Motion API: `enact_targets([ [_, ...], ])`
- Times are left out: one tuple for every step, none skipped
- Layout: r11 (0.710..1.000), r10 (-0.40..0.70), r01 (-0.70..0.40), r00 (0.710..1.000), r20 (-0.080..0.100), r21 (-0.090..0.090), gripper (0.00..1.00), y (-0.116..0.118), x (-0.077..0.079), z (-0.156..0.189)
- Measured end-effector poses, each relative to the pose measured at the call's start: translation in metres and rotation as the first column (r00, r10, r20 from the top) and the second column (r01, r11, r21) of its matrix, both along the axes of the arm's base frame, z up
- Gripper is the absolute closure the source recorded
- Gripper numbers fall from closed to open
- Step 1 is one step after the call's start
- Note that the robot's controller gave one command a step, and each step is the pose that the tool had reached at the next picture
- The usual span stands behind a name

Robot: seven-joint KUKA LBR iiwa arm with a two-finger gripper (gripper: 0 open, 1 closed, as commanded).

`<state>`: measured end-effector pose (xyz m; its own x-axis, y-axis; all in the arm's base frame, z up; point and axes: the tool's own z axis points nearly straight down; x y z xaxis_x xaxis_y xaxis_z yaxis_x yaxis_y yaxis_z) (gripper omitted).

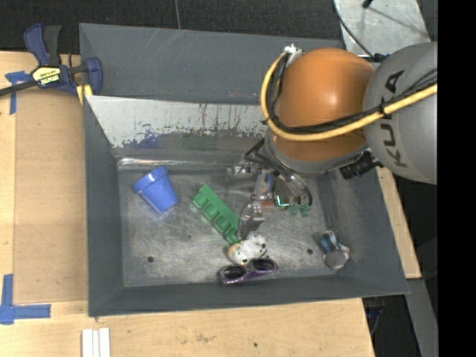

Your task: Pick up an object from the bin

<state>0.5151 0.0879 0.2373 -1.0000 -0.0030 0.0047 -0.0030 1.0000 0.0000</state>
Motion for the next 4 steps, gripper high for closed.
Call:
enact_targets([
  [1.0, -0.003, 0.003, 1.0, 0.008, 0.001, 0.0, 0.0, 0.002, 0.004],
  [0.999, -0.045, 0.045, 0.999, 0.014, 0.002, 0.0, 0.002, 0.014, -0.054],
  [0.986, -0.168, 0.168, 0.986, 0.006, 0.001, 0.0, 0.015, 0.024, -0.077],
  [0.951, -0.31, 0.31, 0.951, 0.005, 0.0, 0.0, 0.004, 0.031, -0.091],
])
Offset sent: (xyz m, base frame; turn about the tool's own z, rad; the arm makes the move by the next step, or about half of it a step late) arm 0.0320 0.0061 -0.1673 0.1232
